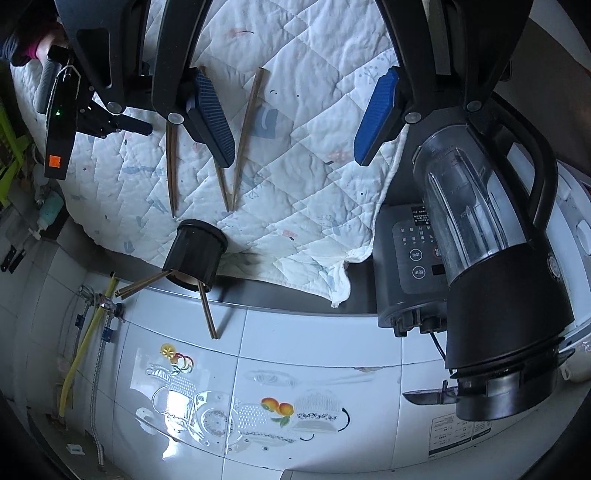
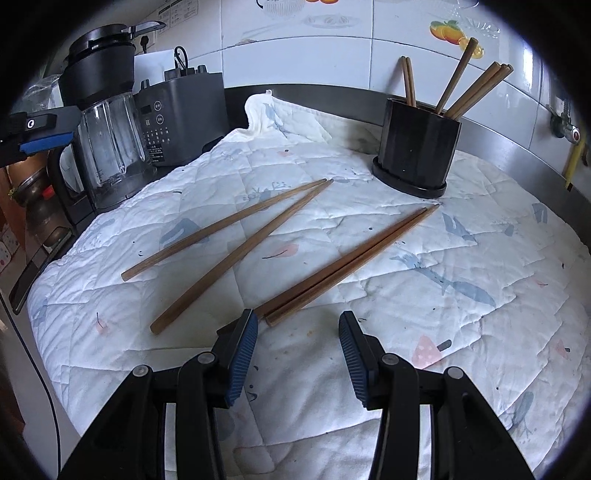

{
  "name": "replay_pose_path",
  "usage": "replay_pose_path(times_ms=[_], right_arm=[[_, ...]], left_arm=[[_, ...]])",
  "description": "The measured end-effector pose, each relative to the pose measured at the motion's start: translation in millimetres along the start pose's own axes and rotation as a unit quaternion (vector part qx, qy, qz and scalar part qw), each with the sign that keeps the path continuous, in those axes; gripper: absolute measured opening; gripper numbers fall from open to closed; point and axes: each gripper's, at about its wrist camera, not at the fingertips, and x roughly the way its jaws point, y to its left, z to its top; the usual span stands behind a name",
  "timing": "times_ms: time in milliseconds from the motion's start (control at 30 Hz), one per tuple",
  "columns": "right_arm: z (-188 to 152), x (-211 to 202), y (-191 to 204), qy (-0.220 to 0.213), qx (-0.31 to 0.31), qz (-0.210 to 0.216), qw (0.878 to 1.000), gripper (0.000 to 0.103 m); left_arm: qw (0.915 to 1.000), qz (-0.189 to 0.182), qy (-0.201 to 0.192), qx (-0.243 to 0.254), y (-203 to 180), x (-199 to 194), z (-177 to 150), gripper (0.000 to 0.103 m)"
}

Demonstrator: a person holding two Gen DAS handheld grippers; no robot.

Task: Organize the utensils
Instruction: 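Withdraw both open grippers and move them down toward the remaining chopsticks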

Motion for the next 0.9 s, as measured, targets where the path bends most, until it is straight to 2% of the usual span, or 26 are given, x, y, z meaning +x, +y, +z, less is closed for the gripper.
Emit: replay_pose_path(times_ms=[167,600,700,900], right_arm=[[1,4,-1,0.007,0.008,-0.013,1.000,0.050],[-8,-4,-28,0.013,0.079,-0.066,0.995,0.050],[-10,-8,-33,0.012,0.092,-0.068,0.993,0.050],[-6,-6,-33,0.008,0.113,-0.037,0.993,0.050]], left_arm=[[0.9999,-0.001,0.005,-0.010,5,5,-7,0.071],[0.9998,-0.004,0.016,-0.010,5,11,-26,0.071],[0.9997,-0.012,0.019,-0.010,2,13,-32,0.071],[0.9994,-0.016,0.029,-0.004,-5,16,-44,0.071]])
